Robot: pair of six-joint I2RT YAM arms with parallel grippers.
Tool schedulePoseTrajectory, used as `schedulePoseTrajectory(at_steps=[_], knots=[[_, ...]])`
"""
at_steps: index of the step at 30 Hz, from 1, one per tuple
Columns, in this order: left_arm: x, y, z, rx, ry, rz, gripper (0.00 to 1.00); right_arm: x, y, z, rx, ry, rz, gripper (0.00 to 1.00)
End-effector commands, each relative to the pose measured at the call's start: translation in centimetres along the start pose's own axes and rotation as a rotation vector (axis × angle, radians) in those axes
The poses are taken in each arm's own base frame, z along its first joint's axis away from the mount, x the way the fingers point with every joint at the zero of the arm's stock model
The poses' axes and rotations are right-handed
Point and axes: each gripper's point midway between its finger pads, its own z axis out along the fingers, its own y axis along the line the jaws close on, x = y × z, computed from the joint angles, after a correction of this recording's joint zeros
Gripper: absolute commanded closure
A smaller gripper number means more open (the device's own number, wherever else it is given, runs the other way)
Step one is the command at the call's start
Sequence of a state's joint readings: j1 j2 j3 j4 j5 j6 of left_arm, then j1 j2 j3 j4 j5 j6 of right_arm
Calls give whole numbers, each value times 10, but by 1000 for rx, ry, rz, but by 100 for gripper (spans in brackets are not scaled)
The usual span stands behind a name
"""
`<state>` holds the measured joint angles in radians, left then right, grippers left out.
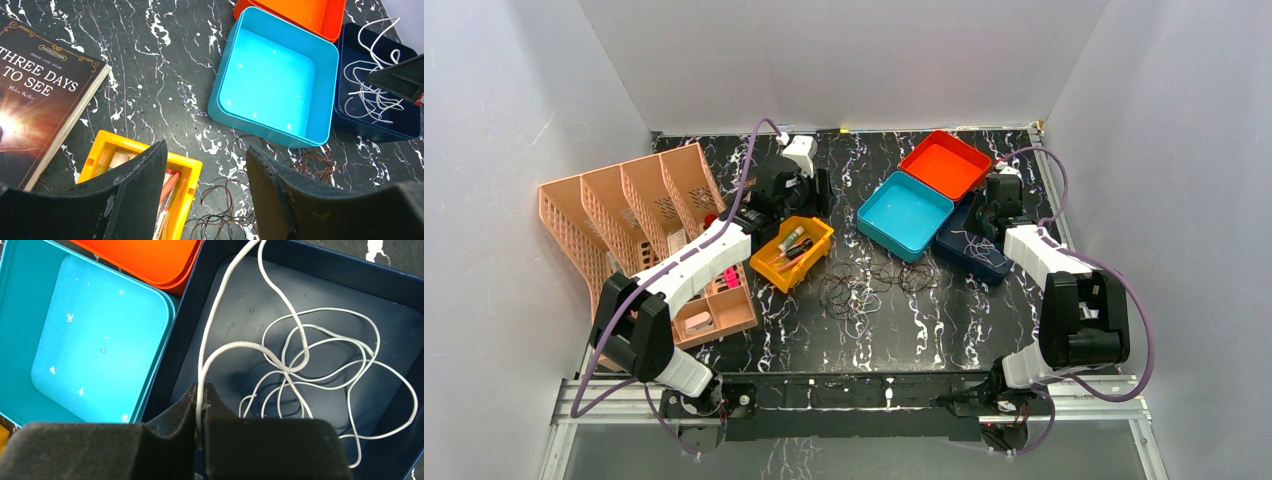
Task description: Untangle the cables
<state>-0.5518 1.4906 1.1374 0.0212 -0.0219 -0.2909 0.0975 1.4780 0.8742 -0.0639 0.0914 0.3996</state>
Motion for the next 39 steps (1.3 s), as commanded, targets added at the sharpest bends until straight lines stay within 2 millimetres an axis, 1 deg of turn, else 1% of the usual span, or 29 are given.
schedulePoseTrajectory(at_steps=[1,6,11,16,19,23,25,29,30,31,32,34,37,39], knots=[[-16,-2,-15,10,-51,4,42,-11,-2,-8,16,-46,43,90],[-15,-2,-14,11,-48,3,42,-7,-5,-10,40,-26,77,91],[-13,-3,-12,19,-41,1,42,-7,-6,-21,42,-46,104,93],[-12,-4,-11,24,-35,-1,42,-5,-18,-34,82,-94,118,94],[-12,-5,-11,27,-35,-3,42,-4,-21,-37,92,-109,115,94],[-10,-4,-10,26,-31,-2,42,-1,-20,-31,89,-91,107,94],[-11,-4,-10,23,-33,0,42,-6,-19,-26,88,-95,95,94],[-11,-4,-10,25,-31,0,42,-23,-12,-12,80,-107,66,93],[-11,-4,-10,24,-31,0,42,-26,-10,-6,74,-103,56,92],[-10,-4,-9,23,-28,2,42,-29,-8,0,67,-92,44,88],[-10,-4,-10,22,-28,2,42,-30,-6,5,66,-72,36,83],[-11,-4,-10,21,-29,5,42,-31,-5,12,73,-39,34,68],[-11,-1,-11,11,-32,11,42,-35,-8,13,84,-61,47,56],[-11,-1,-12,9,-33,15,42,-40,-9,8,94,-87,49,49]])
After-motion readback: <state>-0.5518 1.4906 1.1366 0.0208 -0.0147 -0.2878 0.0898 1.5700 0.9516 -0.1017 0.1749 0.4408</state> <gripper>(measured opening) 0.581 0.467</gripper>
